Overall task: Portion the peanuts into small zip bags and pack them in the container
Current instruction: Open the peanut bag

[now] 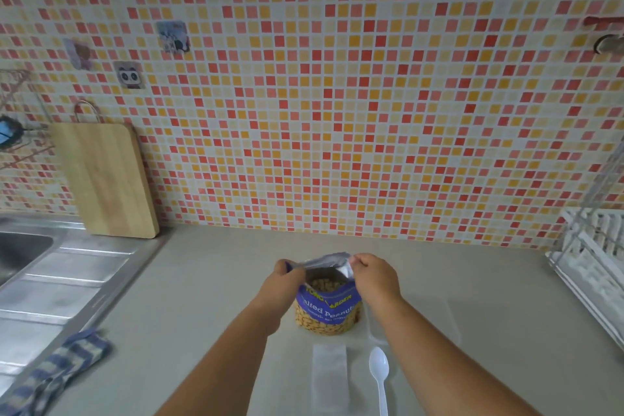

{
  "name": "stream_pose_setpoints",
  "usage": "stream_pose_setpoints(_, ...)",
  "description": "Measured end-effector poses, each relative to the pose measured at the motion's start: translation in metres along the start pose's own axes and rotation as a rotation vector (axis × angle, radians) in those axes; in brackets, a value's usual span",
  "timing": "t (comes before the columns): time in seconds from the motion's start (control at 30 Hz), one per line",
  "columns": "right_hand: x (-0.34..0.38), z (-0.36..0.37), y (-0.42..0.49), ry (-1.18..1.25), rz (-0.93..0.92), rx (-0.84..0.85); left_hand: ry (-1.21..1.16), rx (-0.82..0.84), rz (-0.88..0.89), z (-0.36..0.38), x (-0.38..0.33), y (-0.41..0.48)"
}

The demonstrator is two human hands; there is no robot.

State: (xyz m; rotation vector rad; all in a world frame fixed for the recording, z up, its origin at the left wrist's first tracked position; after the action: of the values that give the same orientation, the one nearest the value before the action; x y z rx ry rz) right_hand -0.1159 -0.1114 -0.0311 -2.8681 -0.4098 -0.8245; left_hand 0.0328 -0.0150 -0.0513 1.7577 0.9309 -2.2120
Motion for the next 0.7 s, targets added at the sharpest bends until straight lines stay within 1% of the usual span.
stream_pose_setpoints(0.1,0.001,0.002,-0.004,-0.012,0.006,-0.028,0.011,0.037,0.003,0.001,0.003,0.001)
stream_pose_setpoints(0.27,-0.001,0.002,-0.004,0.010,0.013,-0.016,-0.047,0.098,-0.019,0.002,0.003,0.001)
stream_pose_setpoints(0.37,-0.001,0.001,-0.005,0.033,0.032,-0.002,-0.118,0.086,-0.027,0.000,0.002,0.000)
stream_pose_setpoints(0.43,-0.001,0.000,-0.004,0.116,0.059,-0.017,-0.146,0.070,-0.013,-0.003,0.001,0.001)
stream_pose_setpoints(0.5,-0.009,-0.002,-0.010,0.179,0.122,-0.047,-0.140,0.079,-0.029,-0.002,0.007,0.001)
stream_pose_setpoints(0.57,-0.014,-0.004,-0.013,0.269,0.184,-0.102,-0.158,0.099,-0.009,-0.003,0.006,-0.001)
stream_pose_setpoints(0.63,-0.023,-0.009,-0.020,0.355,0.298,-0.165,-0.175,0.102,-0.005,-0.005,0.010,-0.002)
stream_pose_setpoints(0.7,-0.036,-0.005,-0.027,0.334,0.418,-0.148,-0.191,0.020,-0.011,-0.012,0.023,-0.002)
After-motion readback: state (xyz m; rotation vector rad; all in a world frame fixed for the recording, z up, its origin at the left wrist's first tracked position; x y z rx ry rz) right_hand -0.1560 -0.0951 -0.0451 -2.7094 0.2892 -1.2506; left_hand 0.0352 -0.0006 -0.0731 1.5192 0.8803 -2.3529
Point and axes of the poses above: each hand's wrist, its own y-axis towards the middle knuckle, its own z-axis out of the palm, x = y × z, the point moved 4 cm from there along y, towards the middle knuckle, and after that the axes turned 15 degrees about -y, right-handed, at the moved point
